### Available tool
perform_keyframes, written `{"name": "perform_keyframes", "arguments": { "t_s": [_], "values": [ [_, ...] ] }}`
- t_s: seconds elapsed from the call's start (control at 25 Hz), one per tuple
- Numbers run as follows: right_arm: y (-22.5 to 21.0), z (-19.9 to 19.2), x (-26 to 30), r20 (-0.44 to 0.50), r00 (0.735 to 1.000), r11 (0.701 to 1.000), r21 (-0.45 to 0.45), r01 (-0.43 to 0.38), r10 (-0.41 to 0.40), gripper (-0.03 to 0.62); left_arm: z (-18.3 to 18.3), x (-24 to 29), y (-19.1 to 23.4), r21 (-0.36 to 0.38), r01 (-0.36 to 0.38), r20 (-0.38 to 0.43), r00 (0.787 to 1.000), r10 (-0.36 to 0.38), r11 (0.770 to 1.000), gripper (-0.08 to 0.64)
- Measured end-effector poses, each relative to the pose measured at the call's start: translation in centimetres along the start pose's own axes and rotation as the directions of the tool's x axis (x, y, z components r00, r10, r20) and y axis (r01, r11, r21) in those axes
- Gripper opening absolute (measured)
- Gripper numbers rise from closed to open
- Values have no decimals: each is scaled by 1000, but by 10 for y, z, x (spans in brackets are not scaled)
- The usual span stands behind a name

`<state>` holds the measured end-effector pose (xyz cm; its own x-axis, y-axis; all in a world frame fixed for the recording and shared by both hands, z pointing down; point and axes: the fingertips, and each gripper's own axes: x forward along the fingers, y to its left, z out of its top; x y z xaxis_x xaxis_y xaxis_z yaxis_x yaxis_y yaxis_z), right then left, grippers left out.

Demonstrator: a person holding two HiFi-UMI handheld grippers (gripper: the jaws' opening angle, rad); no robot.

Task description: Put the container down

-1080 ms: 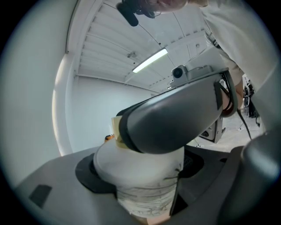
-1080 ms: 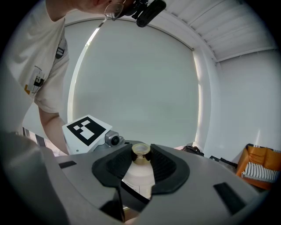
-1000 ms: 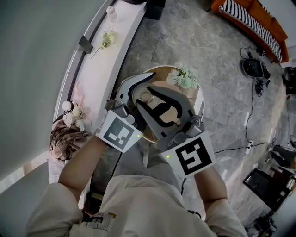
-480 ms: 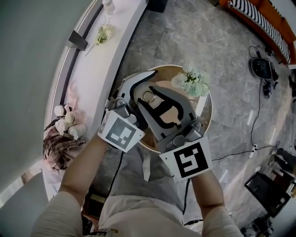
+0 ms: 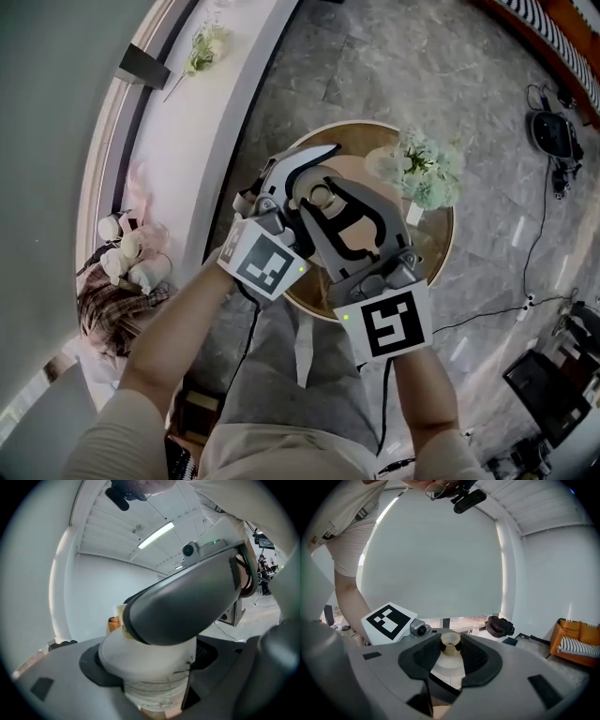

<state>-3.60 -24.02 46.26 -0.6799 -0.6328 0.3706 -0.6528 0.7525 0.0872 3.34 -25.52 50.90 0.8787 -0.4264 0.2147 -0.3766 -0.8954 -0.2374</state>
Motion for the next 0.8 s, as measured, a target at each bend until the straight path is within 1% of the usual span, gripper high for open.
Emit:
{"name": "perform_keyframes", "arguments": {
  "t_s": [0.08, 0.2, 0.4, 0.52, 0.6, 0.68, 0.8],
  "values": [
    [-3, -16, 7, 2, 1000, 1000, 24, 13, -14, 132, -16, 7, -3, -8, 8, 1, 1000, -8, 1000, 376],
    [-9, -37, 18, -1, 1000, 998, 49, 25, -25, 130, -40, 17, -5, -21, 15, -18, 1000, -16, 1000, 376],
    [-12, -70, 32, 1, 999, 993, 104, 47, -47, 131, -76, 29, -15, -26, 56, -43, 997, -57, 998, 376],
    [-10, -91, 40, -2, 999, 994, 100, 52, -52, 131, -96, 33, -21, -25, 69, -42, 997, -70, 997, 376],
    [-9, -104, 45, 1, 998, 995, 88, 56, -56, 130, -109, 37, -24, -26, 64, -17, 998, -65, 998, 376],
    [-7, -115, 52, 10, 998, 994, 95, 60, -61, 130, -123, 39, -28, -29, 62, 3, 998, -62, 998, 376],
    [-4, -133, 60, 5, 998, 992, 112, 62, -63, 130, -144, 42, -35, -33, 75, -12, 997, -76, 997, 376]
  ]
}}
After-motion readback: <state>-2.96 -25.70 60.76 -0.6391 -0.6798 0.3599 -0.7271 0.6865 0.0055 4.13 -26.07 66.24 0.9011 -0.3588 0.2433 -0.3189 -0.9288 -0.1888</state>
